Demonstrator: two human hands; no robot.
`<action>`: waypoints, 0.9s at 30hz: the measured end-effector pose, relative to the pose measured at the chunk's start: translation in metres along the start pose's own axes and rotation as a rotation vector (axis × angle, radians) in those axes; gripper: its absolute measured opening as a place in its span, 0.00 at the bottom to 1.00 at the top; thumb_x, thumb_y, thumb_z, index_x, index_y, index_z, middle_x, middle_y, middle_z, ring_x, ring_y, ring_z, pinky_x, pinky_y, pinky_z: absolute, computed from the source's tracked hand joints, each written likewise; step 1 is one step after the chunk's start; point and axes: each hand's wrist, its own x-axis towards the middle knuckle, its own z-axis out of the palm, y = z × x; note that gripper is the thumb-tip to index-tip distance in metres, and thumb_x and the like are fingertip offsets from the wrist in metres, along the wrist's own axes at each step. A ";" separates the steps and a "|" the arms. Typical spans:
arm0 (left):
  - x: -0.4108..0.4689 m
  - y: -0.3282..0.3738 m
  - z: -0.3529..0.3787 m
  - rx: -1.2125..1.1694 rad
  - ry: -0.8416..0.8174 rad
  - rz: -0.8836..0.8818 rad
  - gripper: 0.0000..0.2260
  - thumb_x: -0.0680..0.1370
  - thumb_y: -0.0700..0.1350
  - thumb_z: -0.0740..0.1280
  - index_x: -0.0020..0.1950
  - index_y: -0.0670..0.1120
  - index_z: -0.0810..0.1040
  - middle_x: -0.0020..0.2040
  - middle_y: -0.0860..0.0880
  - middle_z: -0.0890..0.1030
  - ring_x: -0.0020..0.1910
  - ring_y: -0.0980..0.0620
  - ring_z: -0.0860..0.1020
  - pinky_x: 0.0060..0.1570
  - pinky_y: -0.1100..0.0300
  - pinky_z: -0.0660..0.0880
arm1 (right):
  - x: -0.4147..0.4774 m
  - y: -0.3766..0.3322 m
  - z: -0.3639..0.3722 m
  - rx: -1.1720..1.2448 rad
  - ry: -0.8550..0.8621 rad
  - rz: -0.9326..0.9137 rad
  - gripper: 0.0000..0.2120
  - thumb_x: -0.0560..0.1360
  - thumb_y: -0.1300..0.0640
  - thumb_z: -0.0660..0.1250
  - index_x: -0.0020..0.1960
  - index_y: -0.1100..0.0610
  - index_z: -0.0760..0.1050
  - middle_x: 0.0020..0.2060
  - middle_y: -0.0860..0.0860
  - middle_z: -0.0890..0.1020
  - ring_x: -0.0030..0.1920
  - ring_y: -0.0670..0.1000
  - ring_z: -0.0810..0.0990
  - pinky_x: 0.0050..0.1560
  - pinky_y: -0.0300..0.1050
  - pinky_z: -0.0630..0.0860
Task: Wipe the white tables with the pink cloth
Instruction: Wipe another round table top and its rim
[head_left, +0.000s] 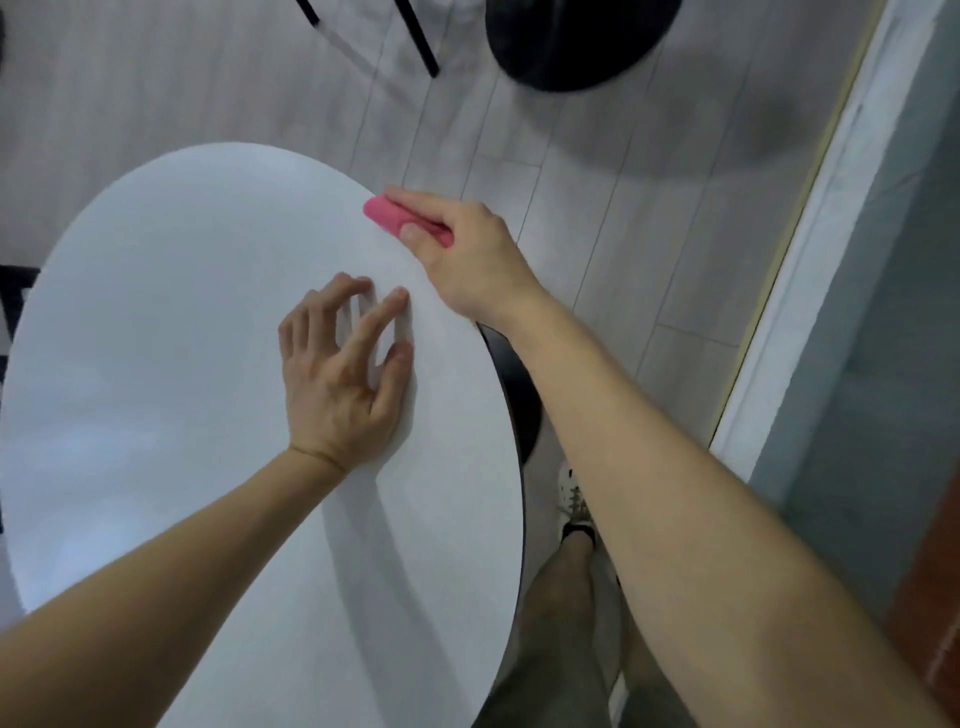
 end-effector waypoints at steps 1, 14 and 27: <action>0.001 0.000 0.000 0.001 -0.004 -0.001 0.20 0.86 0.53 0.63 0.77 0.51 0.77 0.74 0.42 0.74 0.76 0.41 0.71 0.71 0.38 0.68 | -0.007 -0.001 0.000 0.008 0.001 -0.003 0.20 0.86 0.59 0.65 0.78 0.51 0.76 0.74 0.46 0.79 0.74 0.44 0.75 0.76 0.34 0.68; -0.002 0.010 -0.006 -0.064 -0.058 -0.029 0.21 0.85 0.51 0.65 0.77 0.48 0.77 0.74 0.39 0.76 0.79 0.38 0.71 0.76 0.35 0.65 | 0.062 -0.017 0.015 -0.045 -0.111 0.032 0.19 0.85 0.60 0.67 0.74 0.50 0.80 0.71 0.43 0.82 0.68 0.39 0.77 0.61 0.17 0.63; 0.105 -0.098 -0.006 0.056 -0.040 -0.906 0.28 0.87 0.61 0.52 0.87 0.56 0.58 0.88 0.48 0.56 0.88 0.46 0.50 0.85 0.35 0.46 | 0.113 -0.022 0.028 -0.086 -0.292 0.070 0.19 0.85 0.59 0.67 0.74 0.47 0.80 0.67 0.39 0.83 0.68 0.37 0.79 0.68 0.27 0.70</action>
